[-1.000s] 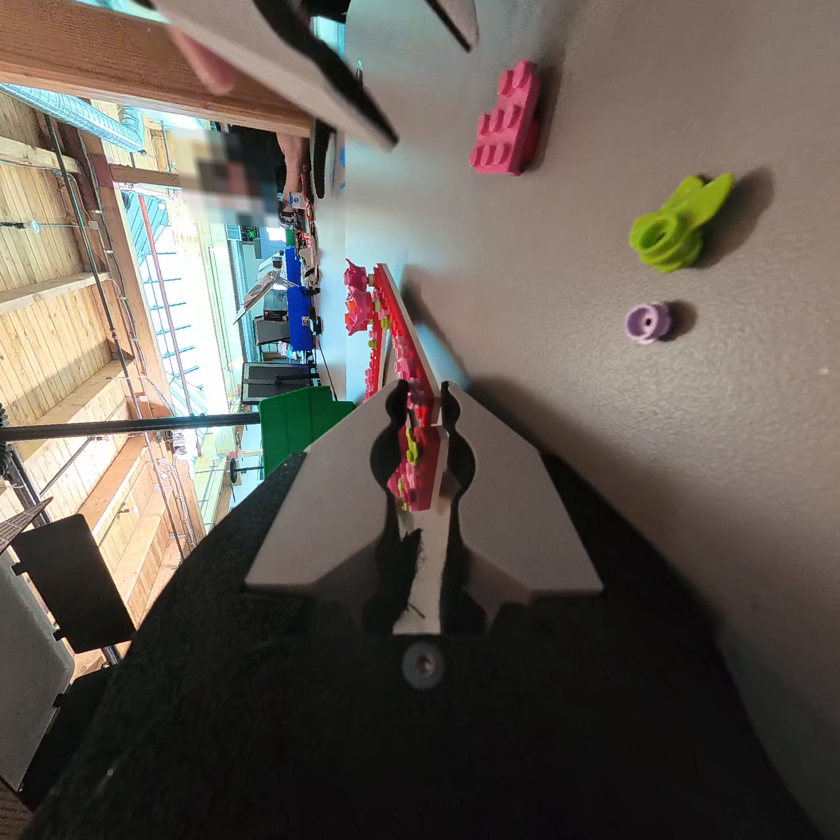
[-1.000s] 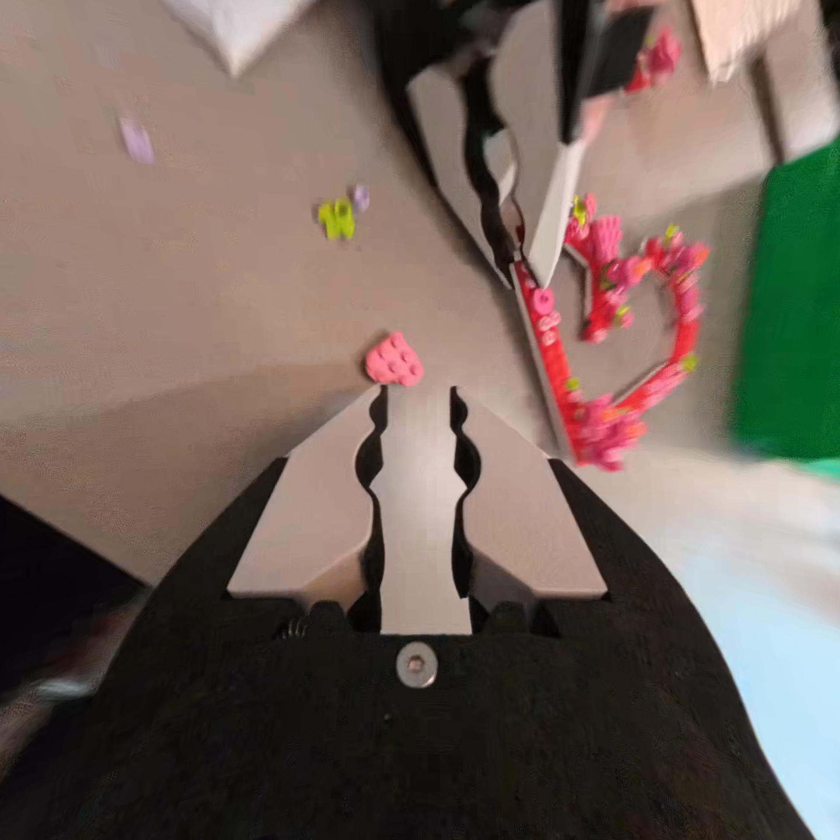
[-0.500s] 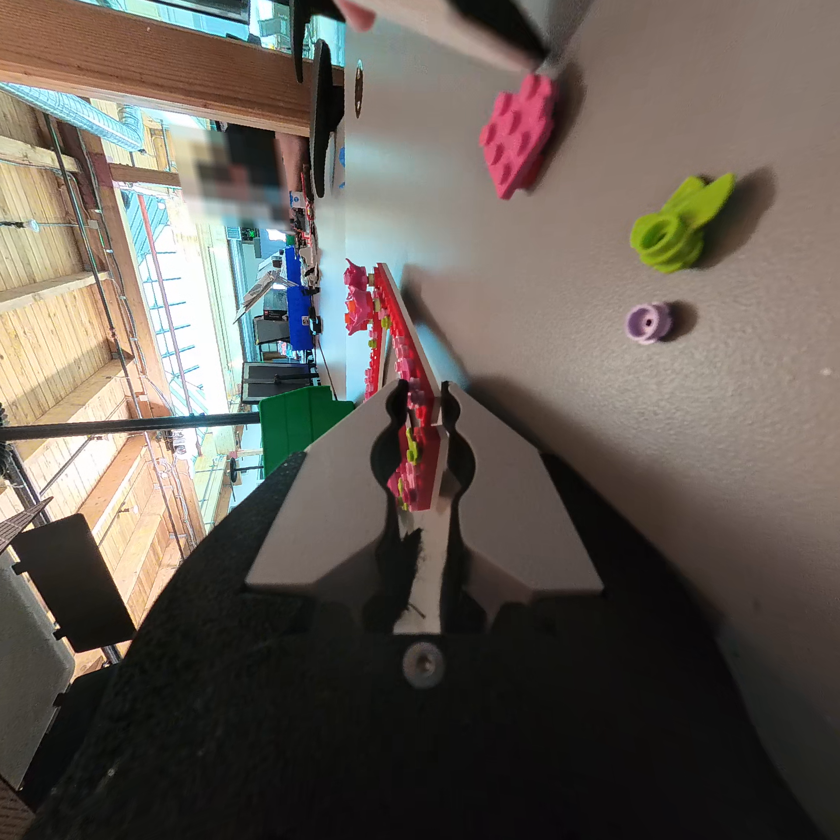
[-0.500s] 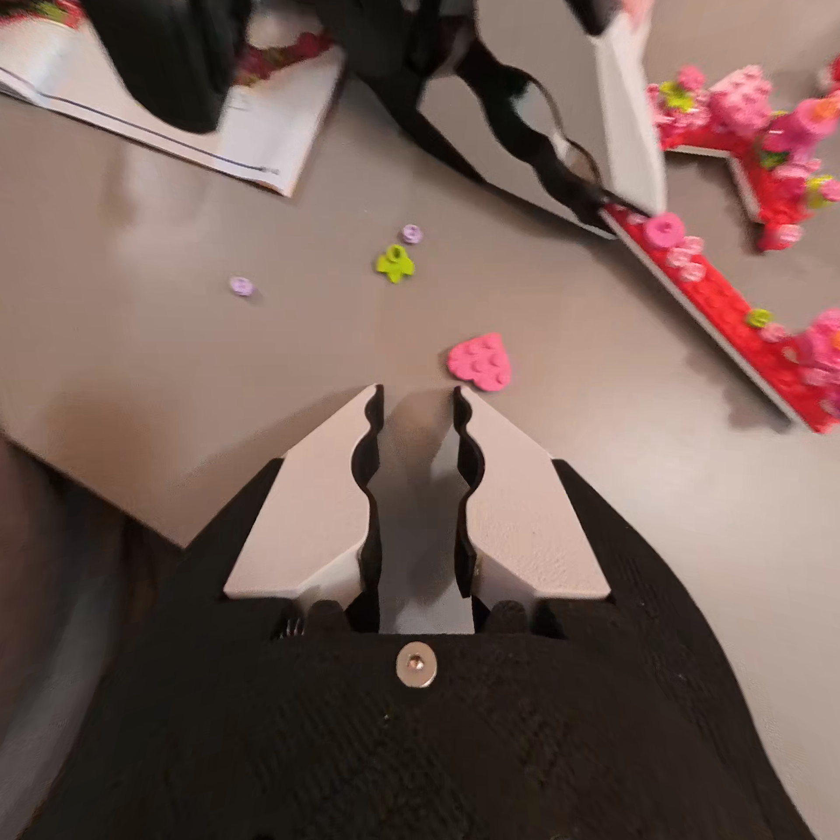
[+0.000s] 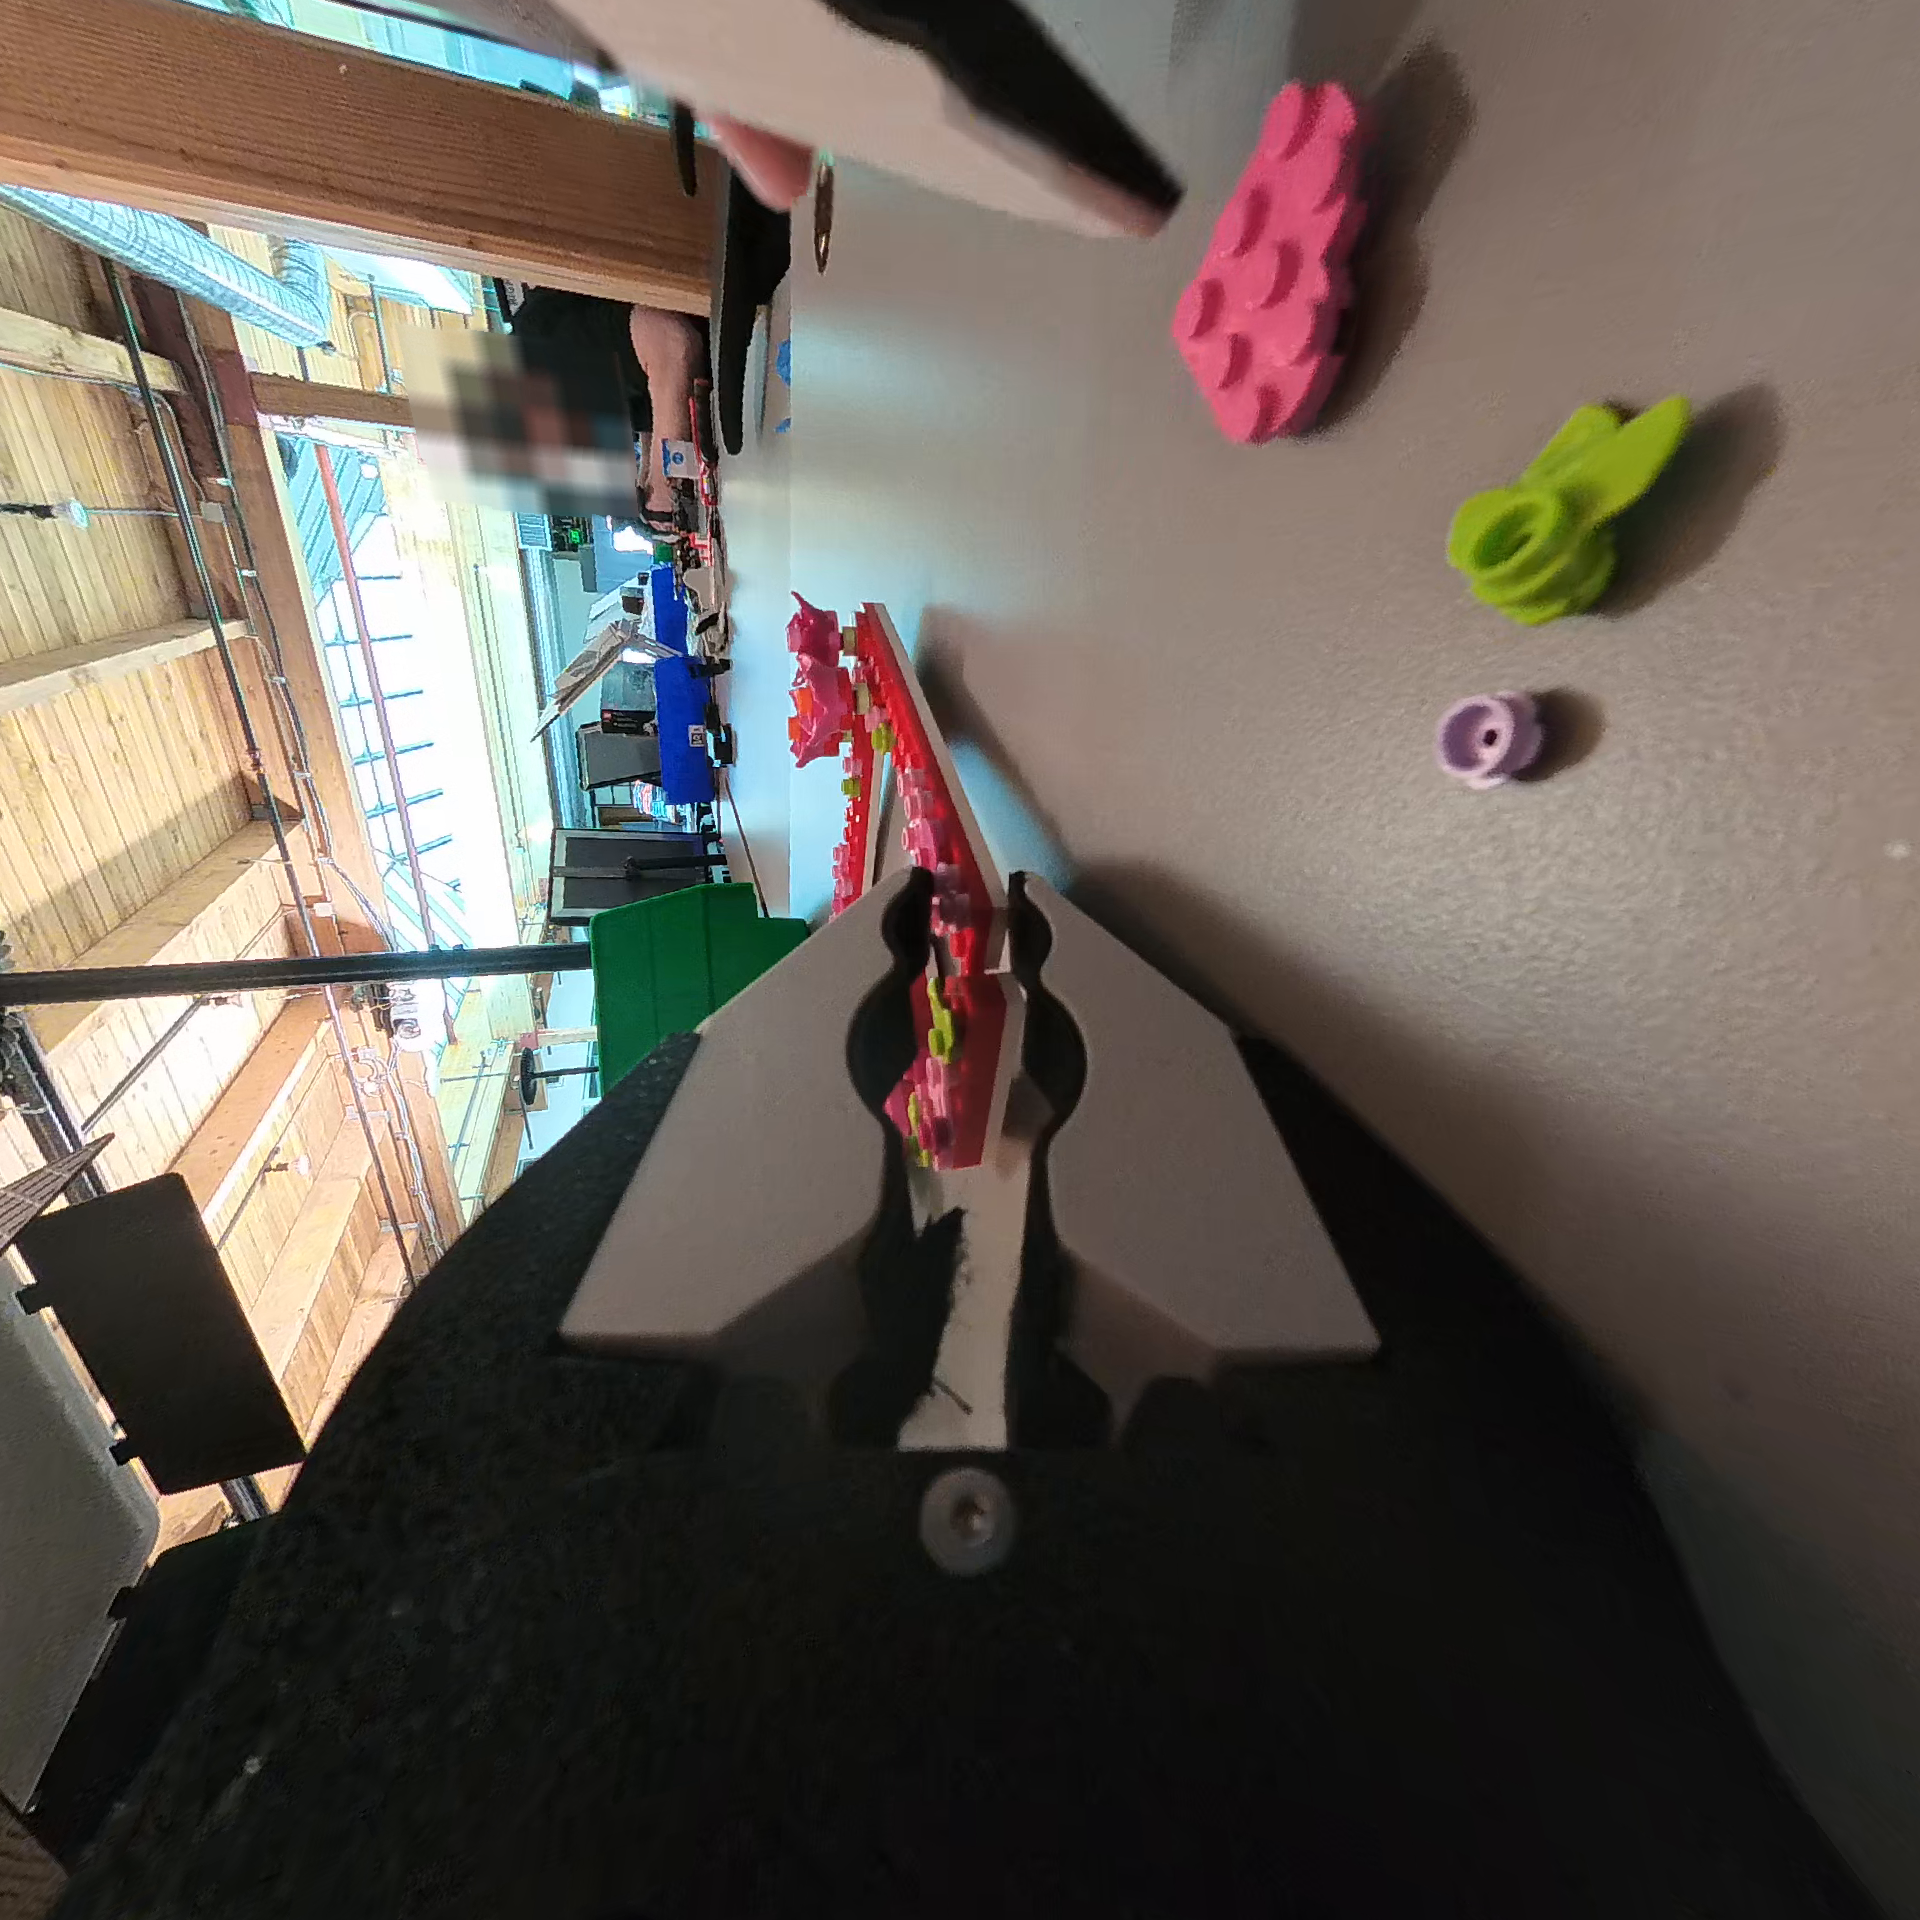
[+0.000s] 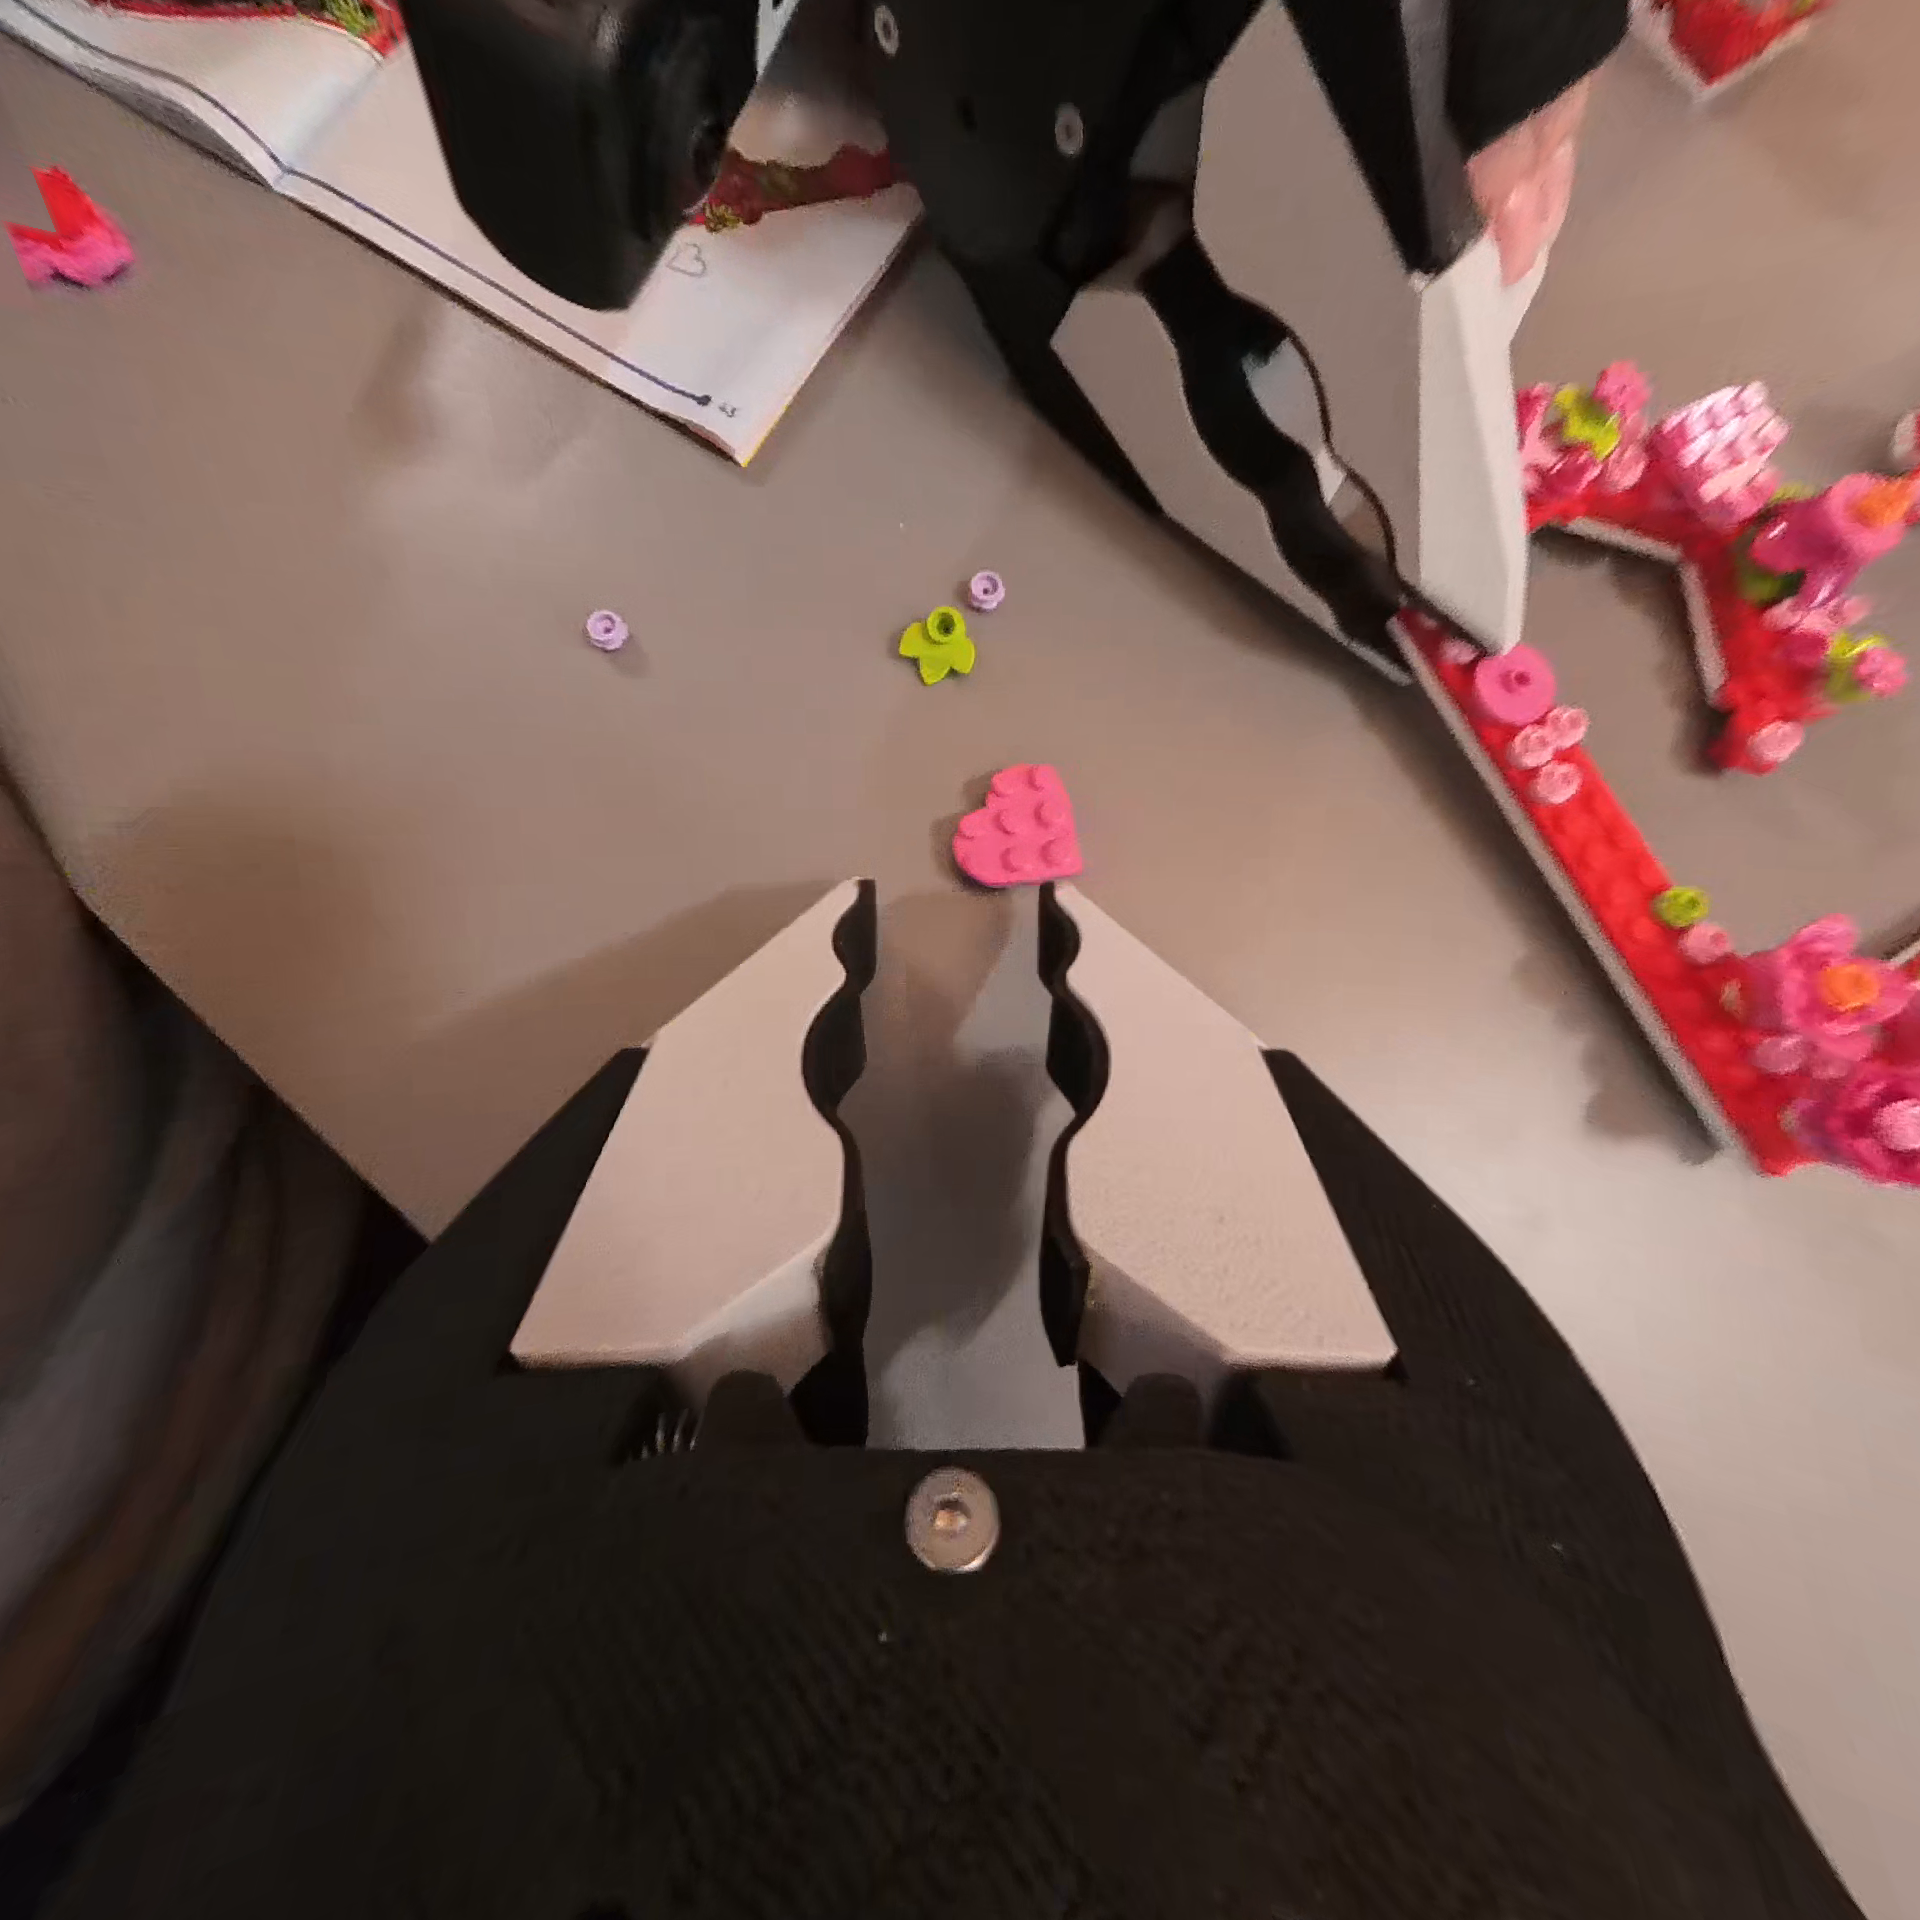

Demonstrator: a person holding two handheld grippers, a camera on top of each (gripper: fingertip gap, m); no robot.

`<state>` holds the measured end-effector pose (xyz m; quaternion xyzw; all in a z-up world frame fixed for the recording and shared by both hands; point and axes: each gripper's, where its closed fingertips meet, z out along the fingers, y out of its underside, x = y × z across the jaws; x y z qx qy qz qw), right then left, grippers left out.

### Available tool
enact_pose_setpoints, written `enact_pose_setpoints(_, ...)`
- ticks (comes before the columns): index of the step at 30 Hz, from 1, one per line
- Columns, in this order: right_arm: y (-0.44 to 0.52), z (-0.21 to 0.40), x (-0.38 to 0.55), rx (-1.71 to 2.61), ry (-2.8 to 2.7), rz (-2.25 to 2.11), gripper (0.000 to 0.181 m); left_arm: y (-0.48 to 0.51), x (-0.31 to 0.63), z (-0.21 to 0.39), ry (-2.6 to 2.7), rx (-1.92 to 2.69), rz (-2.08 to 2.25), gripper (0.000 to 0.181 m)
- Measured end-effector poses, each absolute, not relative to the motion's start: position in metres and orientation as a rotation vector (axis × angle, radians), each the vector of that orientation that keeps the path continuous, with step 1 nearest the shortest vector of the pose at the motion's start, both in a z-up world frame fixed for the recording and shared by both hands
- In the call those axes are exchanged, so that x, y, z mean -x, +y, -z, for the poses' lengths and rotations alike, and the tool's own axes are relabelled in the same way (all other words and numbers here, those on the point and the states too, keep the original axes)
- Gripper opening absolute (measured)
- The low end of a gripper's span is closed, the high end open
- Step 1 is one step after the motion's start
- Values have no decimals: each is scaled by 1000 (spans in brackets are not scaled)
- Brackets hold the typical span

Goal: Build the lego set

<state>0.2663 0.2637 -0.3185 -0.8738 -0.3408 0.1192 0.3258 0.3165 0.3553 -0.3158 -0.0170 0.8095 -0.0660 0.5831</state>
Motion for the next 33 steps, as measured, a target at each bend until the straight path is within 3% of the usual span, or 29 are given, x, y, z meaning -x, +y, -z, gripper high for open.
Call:
enact_pose_setpoints(21, 281, 321, -258, 1975, -1654, -485, 37, 355, -317, 316, 1890, 42, 159, 11)
enact_pose_setpoints(27, 278, 327, -258, 1993, -1676, -517, 25, 355, -317, 316, 1890, 40, 158, 11)
enact_pose_setpoints(33, 299, 303, -265, 2035, -1385, -579, 25, 355, -317, 316, 1889, 40, 160, 11)
